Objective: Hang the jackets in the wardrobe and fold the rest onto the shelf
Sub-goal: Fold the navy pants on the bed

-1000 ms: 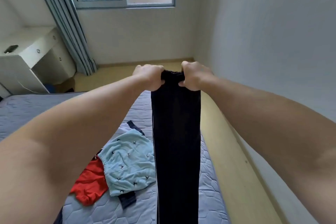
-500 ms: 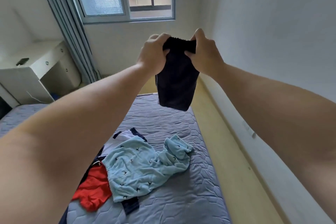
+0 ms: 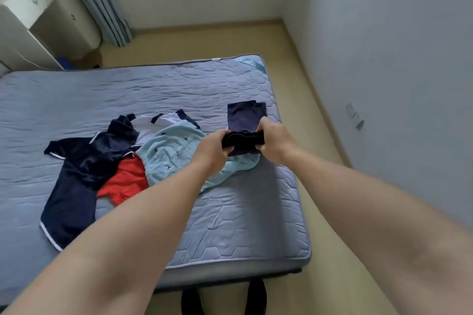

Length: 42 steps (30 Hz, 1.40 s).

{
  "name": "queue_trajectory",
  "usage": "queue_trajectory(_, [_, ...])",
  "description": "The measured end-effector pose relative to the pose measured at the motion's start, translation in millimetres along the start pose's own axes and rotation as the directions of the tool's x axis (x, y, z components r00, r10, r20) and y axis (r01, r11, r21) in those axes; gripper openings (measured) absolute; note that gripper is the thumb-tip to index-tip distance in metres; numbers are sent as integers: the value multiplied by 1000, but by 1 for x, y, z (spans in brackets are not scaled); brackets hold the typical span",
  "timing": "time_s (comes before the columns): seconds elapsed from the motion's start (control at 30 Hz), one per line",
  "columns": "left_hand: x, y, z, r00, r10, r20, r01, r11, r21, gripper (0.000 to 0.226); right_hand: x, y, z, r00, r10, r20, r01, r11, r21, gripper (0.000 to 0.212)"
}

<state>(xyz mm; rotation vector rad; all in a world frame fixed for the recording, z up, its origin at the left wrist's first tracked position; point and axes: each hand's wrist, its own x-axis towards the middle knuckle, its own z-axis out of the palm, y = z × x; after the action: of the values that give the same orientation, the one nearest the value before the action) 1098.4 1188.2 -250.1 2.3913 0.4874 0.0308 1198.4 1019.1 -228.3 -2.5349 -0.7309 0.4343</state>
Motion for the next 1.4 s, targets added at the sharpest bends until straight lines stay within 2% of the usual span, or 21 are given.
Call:
queue_trajectory(0.1, [-39, -32, 53, 985, -79, 152, 73, 996, 46, 33, -35, 33, 57, 987, 82, 140, -71, 994, -83, 32])
queue_trajectory(0.23, [-92, -57, 102, 959, -124, 255, 114, 992, 54, 28, -89, 60, 109, 954, 146, 263, -100, 979, -179, 29])
queue_trajectory(0.47, [-166, -72, 137, 955, -137, 262, 104, 985, 136, 28, -166, 69, 146, 932, 158, 325, -61, 955, -291, 35])
queue_trajectory(0.63, [-218, -76, 140, 952, -105, 288, 76, 991, 110, 30, -221, 61, 155, 931, 170, 324, -72, 953, -294, 36])
queue_trajectory(0.77, [-260, -80, 138, 958, -152, 244, 129, 986, 106, 34, -265, 48, 165, 938, 148, 315, -64, 963, -262, 33])
queue_trajectory(0.83, [-278, -83, 141, 944, -220, 245, 235, 971, -35, 33, -283, 42, 172, 936, 141, 322, -60, 967, -249, 35])
queue_trajectory(0.93, [-302, -88, 144, 897, -342, 279, 422, 848, -319, 34, -302, 33, 184, 928, 120, 354, -35, 970, -239, 33])
queue_trajectory(1.07, [-322, -102, 149, 829, -468, 306, 559, 673, -485, 40, -313, 27, 201, 923, 90, 374, -6, 975, -221, 34])
queue_trajectory(1.13, [-325, -107, 152, 760, -558, 332, 630, 510, -585, 38, -314, 28, 208, 911, 78, 404, 9, 978, -209, 36])
queue_trajectory(1.2, [-325, -107, 154, 674, -629, 387, 663, 285, -692, 25, -312, 30, 215, 895, 68, 441, 21, 981, -194, 37])
queue_trajectory(1.23, [-322, -108, 157, 645, -655, 394, 665, 226, -712, 14, -309, 32, 220, 887, 66, 457, 23, 982, -186, 38])
queue_trajectory(1.27, [-319, -109, 160, 620, -683, 386, 670, 204, -714, 5, -306, 34, 224, 880, 60, 471, 28, 984, -177, 39])
queue_trajectory(1.33, [-311, -111, 167, 576, -738, 351, 700, 224, -679, 17, -297, 41, 231, 864, 27, 502, 55, 988, -148, 44])
queue_trajectory(1.4, [-301, -110, 172, 532, -791, 302, 724, 240, -647, 13, -285, 47, 233, 832, -9, 555, 75, 993, -95, 54])
